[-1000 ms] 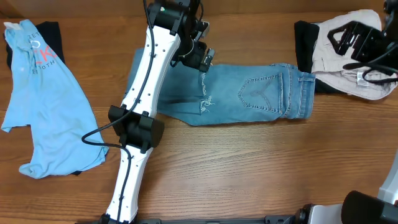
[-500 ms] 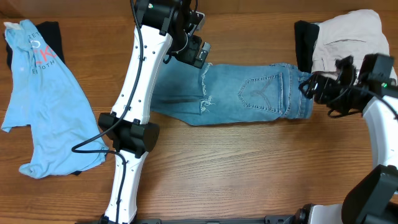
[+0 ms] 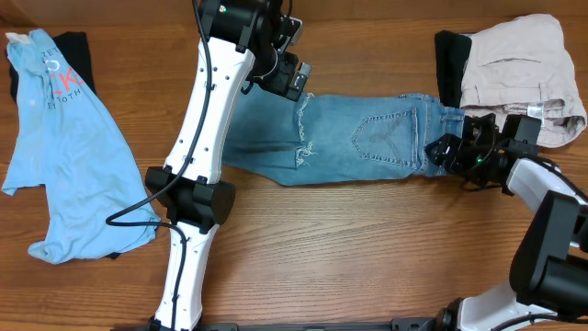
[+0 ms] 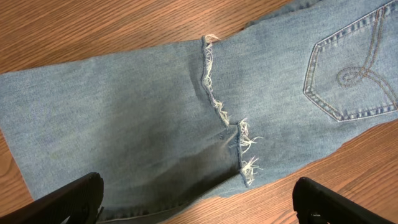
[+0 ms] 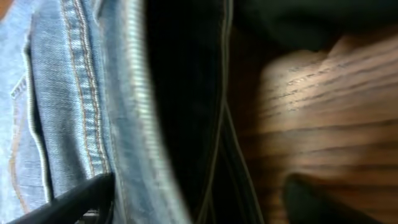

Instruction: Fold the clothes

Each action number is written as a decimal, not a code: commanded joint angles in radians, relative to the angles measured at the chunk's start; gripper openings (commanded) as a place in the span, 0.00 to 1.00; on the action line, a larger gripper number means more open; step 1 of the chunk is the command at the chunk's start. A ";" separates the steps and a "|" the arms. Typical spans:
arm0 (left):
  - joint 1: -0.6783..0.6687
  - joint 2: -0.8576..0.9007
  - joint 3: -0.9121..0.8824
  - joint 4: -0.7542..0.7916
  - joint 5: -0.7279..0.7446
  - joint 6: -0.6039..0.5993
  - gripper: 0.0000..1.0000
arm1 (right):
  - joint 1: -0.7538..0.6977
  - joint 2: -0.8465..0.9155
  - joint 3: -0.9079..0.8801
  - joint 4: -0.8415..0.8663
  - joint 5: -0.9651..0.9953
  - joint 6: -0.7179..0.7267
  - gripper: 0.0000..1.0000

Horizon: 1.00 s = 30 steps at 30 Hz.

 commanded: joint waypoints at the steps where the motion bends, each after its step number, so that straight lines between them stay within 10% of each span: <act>1: -0.004 -0.011 0.007 -0.002 -0.003 -0.003 1.00 | -0.002 0.016 -0.008 0.018 -0.063 0.042 0.39; 3: -0.004 -0.011 0.007 -0.002 -0.004 -0.003 1.00 | -0.003 0.016 0.005 0.010 -0.111 0.056 0.04; 16: 0.309 -0.202 0.008 -0.002 0.040 -0.014 1.00 | -0.049 -0.292 0.438 -0.484 -0.149 0.012 0.04; 30: 0.417 -0.201 0.008 -0.002 0.045 0.013 1.00 | 0.732 -0.191 0.480 -0.192 0.070 0.160 0.04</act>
